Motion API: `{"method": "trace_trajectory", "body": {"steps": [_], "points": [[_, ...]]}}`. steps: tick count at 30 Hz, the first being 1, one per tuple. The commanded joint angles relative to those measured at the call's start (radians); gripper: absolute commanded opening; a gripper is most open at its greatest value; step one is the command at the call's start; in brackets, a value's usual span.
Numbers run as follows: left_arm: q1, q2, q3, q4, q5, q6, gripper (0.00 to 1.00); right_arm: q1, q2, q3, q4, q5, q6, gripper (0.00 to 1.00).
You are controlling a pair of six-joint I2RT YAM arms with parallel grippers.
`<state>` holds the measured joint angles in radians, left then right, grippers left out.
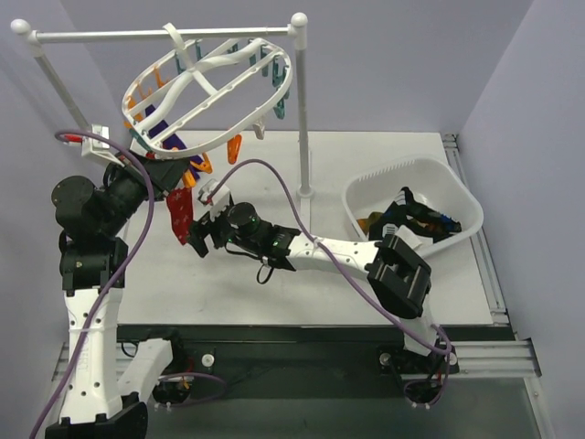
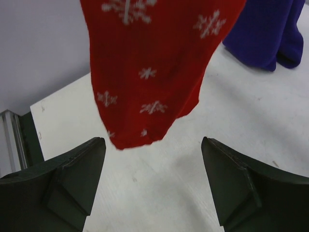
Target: Remove the socks clipped to the hanger
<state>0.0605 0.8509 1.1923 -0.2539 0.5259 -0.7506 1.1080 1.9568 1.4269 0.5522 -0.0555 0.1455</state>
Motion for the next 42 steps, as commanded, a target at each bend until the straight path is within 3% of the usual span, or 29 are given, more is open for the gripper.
{"method": "trace_trajectory", "body": {"steps": [1, 8, 12, 14, 15, 18, 22, 26, 27, 29, 30, 31, 32, 33, 34, 37, 41, 42], "points": [[-0.007, -0.012, 0.050, -0.008, 0.019, 0.004, 0.00, 0.018, 0.065, 0.134, 0.037, 0.049, -0.034, 0.82], [-0.007, -0.012, 0.059, -0.021, 0.023, 0.007, 0.00, 0.041, 0.171, 0.289, -0.041, 0.097, -0.027, 0.73], [-0.007, -0.015, 0.053, -0.021, 0.022, 0.007, 0.00, 0.044, 0.168, 0.288, -0.029, 0.079, 0.011, 0.67], [-0.005, -0.015, 0.052, -0.022, 0.025, 0.008, 0.00, 0.050, 0.157, 0.250, 0.024, 0.029, 0.023, 0.69], [-0.007, -0.015, 0.052, -0.022, 0.026, 0.007, 0.00, 0.053, 0.160, 0.251, 0.032, 0.039, 0.032, 0.77], [-0.007, -0.015, 0.052, -0.021, 0.031, 0.002, 0.00, 0.056, 0.195, 0.326, -0.012, 0.028, 0.031, 0.87], [-0.007, -0.015, 0.059, -0.028, 0.037, 0.002, 0.00, 0.058, 0.243, 0.391, -0.078, 0.020, 0.029, 0.86], [-0.007, -0.018, 0.059, -0.028, 0.036, -0.003, 0.00, 0.056, 0.258, 0.454, -0.158, 0.127, 0.031, 0.64], [-0.005, -0.021, 0.058, -0.031, 0.037, -0.003, 0.00, 0.056, 0.255, 0.443, -0.152, 0.134, 0.029, 0.50], [-0.007, -0.021, 0.056, -0.033, 0.037, -0.003, 0.00, 0.058, 0.232, 0.428, -0.152, 0.131, 0.029, 0.31], [-0.007, -0.019, 0.056, -0.035, 0.036, -0.001, 0.00, 0.061, 0.223, 0.406, -0.150, 0.122, 0.029, 0.16], [-0.005, -0.019, 0.056, -0.033, 0.036, -0.001, 0.00, 0.064, 0.200, 0.391, -0.150, 0.118, 0.031, 0.10], [-0.007, -0.019, 0.055, -0.035, 0.036, -0.001, 0.03, 0.069, 0.186, 0.376, -0.150, 0.120, 0.025, 0.00], [-0.007, -0.018, 0.053, -0.033, 0.037, -0.001, 0.07, 0.081, 0.171, 0.356, -0.140, 0.120, 0.023, 0.00], [-0.008, -0.021, 0.052, -0.035, 0.037, 0.003, 0.19, 0.085, 0.136, 0.304, -0.130, 0.118, 0.023, 0.00], [-0.007, -0.023, 0.053, -0.073, 0.029, 0.033, 0.36, 0.101, 0.068, 0.215, -0.107, 0.100, 0.040, 0.00], [-0.005, -0.033, 0.066, -0.122, 0.016, 0.069, 0.69, 0.102, -0.002, 0.124, -0.081, 0.063, 0.094, 0.00], [-0.007, -0.038, 0.069, -0.131, 0.014, 0.080, 0.70, 0.102, -0.021, 0.119, -0.090, 0.063, 0.103, 0.00]]}}
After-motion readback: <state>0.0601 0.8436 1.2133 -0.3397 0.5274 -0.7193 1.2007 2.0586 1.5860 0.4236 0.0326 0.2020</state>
